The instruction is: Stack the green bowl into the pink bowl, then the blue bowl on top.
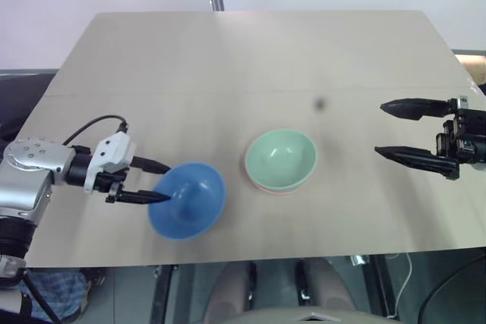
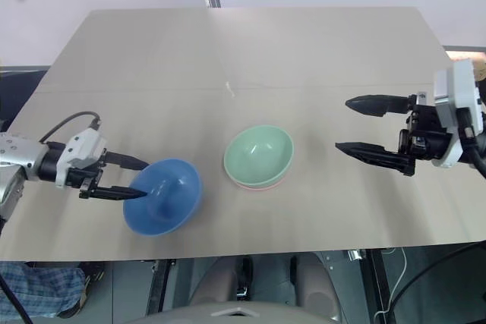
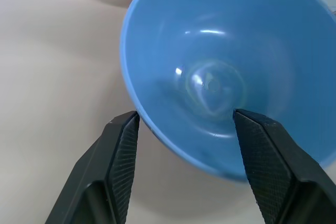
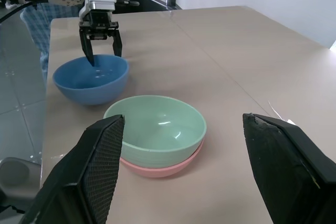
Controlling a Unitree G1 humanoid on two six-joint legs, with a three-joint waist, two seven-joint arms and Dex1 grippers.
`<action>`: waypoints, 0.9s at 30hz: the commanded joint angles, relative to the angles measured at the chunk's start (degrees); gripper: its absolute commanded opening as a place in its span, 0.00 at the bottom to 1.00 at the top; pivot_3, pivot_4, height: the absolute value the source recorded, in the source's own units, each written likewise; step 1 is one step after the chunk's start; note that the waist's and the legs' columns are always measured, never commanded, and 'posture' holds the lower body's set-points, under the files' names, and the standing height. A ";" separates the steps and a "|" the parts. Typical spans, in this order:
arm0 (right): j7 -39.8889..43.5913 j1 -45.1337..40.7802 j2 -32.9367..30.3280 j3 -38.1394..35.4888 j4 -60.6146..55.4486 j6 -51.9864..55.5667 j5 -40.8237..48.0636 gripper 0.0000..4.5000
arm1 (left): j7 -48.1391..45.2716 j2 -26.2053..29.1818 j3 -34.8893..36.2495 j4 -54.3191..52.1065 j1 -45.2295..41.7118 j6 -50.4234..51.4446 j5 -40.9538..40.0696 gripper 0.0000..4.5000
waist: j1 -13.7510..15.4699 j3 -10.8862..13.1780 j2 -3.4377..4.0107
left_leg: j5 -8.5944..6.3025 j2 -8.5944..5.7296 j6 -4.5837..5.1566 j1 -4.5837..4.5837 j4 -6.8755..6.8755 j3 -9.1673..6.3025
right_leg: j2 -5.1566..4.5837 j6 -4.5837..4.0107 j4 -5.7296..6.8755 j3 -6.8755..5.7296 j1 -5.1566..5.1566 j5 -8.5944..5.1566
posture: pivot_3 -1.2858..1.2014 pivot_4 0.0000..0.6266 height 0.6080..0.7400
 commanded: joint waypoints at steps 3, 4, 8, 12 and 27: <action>-0.16 0.27 -0.99 -0.56 -1.03 -1.67 0.79 0.87 | 2.40 -0.38 3.11 -4.76 3.05 3.38 1.02 0.67 | -0.03 0.00 0.00 | 0.00 0.01 0.00 0.00 0.00 0.00 | 0.00 0.00 0.00 0.02 0.00 0.00 | 0.52 0.24 1.00; -0.20 0.38 -1.00 -0.51 -1.05 -1.78 0.77 0.87 | 2.89 -0.47 3.31 -5.37 3.60 4.00 1.22 0.67 | -0.02 0.00 0.00 | 0.00 0.01 0.00 0.00 0.00 0.00 | -0.01 0.00 0.01 0.04 0.00 0.00 | 0.52 0.24 1.00; -0.20 0.74 -1.15 -0.32 -0.78 -2.33 0.57 0.87 | 3.89 -0.68 4.28 -6.94 4.70 6.04 1.57 0.67 | 0.04 0.00 0.00 | 0.00 0.01 0.00 0.00 0.00 -0.02 | -0.01 0.00 0.01 0.09 0.00 0.00 | 0.52 0.24 1.00; -0.20 0.64 -1.37 -0.17 -0.41 -2.66 0.47 0.88 | 4.75 -0.50 4.79 -7.24 4.77 7.31 2.35 0.38 | 0.10 0.00 0.00 | 0.00 0.01 0.00 0.00 0.00 -0.02 | -0.01 0.00 0.01 0.09 0.01 0.00 | 0.52 0.24 1.00; -0.57 1.28 -1.60 -0.12 -0.15 -3.47 0.22 0.88 | 5.85 -1.76 5.99 -8.12 2.11 11.82 2.93 0.02 | 0.41 -0.04 0.08 | -0.01 0.00 0.03 0.11 0.00 -0.01 | -0.02 0.00 0.14 0.09 0.06 0.00 | 0.52 0.24 1.00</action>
